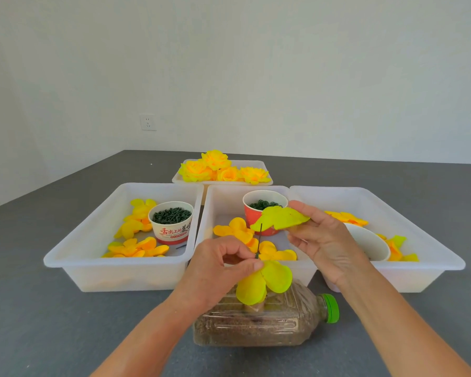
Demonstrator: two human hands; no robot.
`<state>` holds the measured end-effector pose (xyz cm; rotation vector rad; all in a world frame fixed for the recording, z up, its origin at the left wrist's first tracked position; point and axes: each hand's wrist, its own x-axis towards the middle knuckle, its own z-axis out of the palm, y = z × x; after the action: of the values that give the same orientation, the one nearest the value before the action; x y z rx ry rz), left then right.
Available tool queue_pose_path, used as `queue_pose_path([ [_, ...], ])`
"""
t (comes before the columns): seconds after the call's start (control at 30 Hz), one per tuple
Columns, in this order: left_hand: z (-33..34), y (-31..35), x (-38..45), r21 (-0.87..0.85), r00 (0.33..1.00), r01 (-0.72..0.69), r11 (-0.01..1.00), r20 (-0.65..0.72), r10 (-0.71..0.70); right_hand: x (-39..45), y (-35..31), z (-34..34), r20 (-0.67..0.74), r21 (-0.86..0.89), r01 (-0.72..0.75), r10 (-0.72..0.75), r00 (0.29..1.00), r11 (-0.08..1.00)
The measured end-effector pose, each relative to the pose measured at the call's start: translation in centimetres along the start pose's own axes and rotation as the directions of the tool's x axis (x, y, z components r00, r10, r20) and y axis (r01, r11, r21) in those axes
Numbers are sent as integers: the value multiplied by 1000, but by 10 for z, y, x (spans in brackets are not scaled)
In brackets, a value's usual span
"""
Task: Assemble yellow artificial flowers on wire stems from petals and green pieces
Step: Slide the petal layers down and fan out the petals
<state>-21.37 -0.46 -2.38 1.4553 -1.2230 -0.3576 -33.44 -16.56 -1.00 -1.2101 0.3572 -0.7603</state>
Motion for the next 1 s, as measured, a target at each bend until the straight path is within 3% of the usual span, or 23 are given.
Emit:
queue_pose_path([
  [0.13,0,-1,0,-6,1000,4,1000,-6,-5,3,5,5,-213,-332,35,-111,971,943],
  [0.23,0,-1,0,-15,1000,10,1000,-9,-10,6,7,6,-234,-505,80,-225,946,859],
  [0.37,0,-1,0,-16,1000,16,1000,-10,-16,6,7,14,-243,-608,110,-316,917,786],
  [0.47,0,0,0,-29,1000,16,999,-4,-16,4,6,22,-233,-576,110,-292,927,810],
  [0.6,0,0,0,-26,1000,25,999,-10,-25,-1,4,32,-170,-338,119,-185,968,934],
  [0.77,0,-1,0,-7,1000,21,1000,-17,-21,-6,0,36,-108,-258,129,-161,981,958],
  [1.0,0,-3,0,-24,1000,20,1000,-16,-21,-18,-7,40,51,-266,288,-285,957,920],
])
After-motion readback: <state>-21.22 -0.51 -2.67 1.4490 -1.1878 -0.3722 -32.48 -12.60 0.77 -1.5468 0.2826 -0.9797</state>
